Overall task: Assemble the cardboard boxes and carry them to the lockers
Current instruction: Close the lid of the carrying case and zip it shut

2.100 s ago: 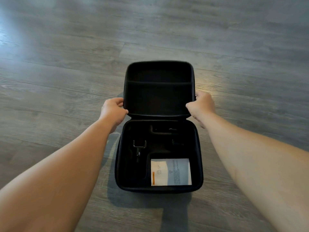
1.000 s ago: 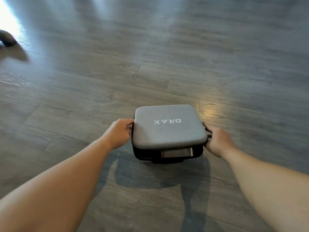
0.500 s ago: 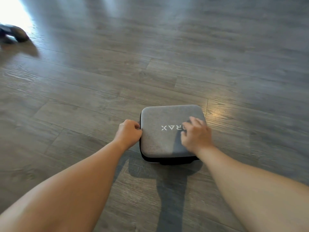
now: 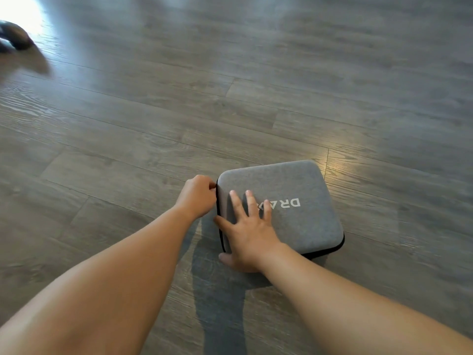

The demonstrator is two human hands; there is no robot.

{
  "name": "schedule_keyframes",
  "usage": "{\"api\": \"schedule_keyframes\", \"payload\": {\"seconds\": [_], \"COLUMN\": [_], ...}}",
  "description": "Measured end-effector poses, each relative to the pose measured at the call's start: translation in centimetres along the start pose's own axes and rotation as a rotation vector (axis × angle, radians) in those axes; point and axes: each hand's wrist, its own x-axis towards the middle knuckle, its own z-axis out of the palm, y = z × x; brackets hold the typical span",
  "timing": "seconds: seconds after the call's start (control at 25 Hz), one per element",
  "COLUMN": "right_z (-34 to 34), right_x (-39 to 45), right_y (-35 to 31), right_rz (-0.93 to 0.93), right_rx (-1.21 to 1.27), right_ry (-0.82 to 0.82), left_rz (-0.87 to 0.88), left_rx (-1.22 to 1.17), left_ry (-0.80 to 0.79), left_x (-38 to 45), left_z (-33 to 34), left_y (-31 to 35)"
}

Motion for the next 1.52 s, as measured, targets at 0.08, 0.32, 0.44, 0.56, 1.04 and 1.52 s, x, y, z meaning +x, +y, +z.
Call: {"api": "schedule_keyframes", "payload": {"seconds": [0.08, 0.32, 0.44, 0.56, 1.04, 1.52], "right_z": [0.2, 0.0, 0.7, 1.4, 1.8, 0.8], "right_x": [-0.6, -1.6, -1.9, -2.4, -2.4, 0.5], "right_y": [-0.2, 0.8, 1.4, 2.0, 2.0, 2.6], "right_rz": [-0.001, -0.028, -0.045, -0.045, 0.048, 0.058], "right_rx": [0.000, 0.032, 0.023, 0.029, 0.019, 0.085], "right_ry": [0.014, 0.102, 0.152, 0.175, 0.105, 0.041], "left_rz": [0.024, 0.211, 0.263, 0.267, 0.210, 0.162], "left_rx": [-0.028, -0.051, -0.027, -0.029, 0.100, 0.220], "left_ry": [-0.013, -0.214, -0.233, -0.251, -0.040, 0.092], "left_x": [1.1, 2.6, 3.5, 3.6, 2.5, -1.9], "left_z": [0.0, 0.1, 0.4, 0.7, 1.6, 1.5], "left_y": [0.2, 1.6, 1.7, 1.7, -0.1, -3.0]}}
